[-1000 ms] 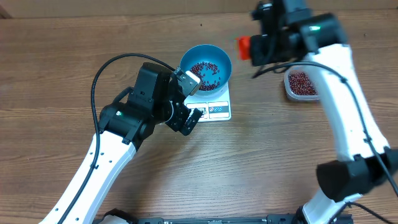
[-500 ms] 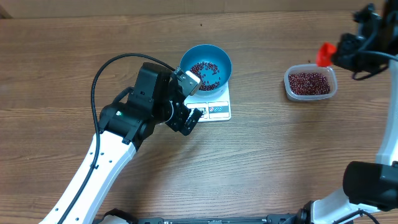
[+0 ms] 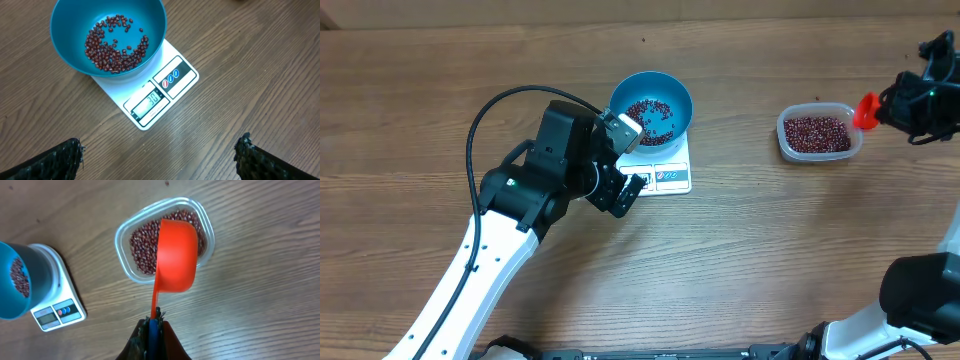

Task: Scoop item into bowl and weigh 150g on scale
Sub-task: 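Move the empty scoop back to the bean tub, then scoop beans from the tub again with the right gripper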

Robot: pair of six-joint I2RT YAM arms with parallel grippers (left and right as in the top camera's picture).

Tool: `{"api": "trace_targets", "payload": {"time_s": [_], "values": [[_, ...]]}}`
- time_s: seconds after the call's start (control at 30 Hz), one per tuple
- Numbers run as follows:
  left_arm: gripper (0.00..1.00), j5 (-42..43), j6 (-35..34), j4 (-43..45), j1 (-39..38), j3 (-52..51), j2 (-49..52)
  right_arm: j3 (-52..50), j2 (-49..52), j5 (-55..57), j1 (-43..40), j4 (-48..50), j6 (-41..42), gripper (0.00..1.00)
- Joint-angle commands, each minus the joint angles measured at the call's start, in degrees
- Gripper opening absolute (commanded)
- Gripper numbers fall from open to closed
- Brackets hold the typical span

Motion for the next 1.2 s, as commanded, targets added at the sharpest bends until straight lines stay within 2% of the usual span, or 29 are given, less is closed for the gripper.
{"api": "trace_targets", "payload": {"time_s": [0.0,0.7,1.17], "values": [[0.99,0.04,-0.83,0.15,-0.11,1.31,-0.72,-2.4,-0.37,-0.48,0.15,1.09,-1.11,0.04],[1.0,0.04,-0.83,0.15,-0.13,1.31,-0.72,-15.56,-0.26,0.57,0.83,13.92,-4.39,0.04],[1.0,0.04,-0.83,0.15,-0.13,1.31,-0.72,-28.24,-0.15,0.35,1.79,27.76,-4.28,0.04]]}}
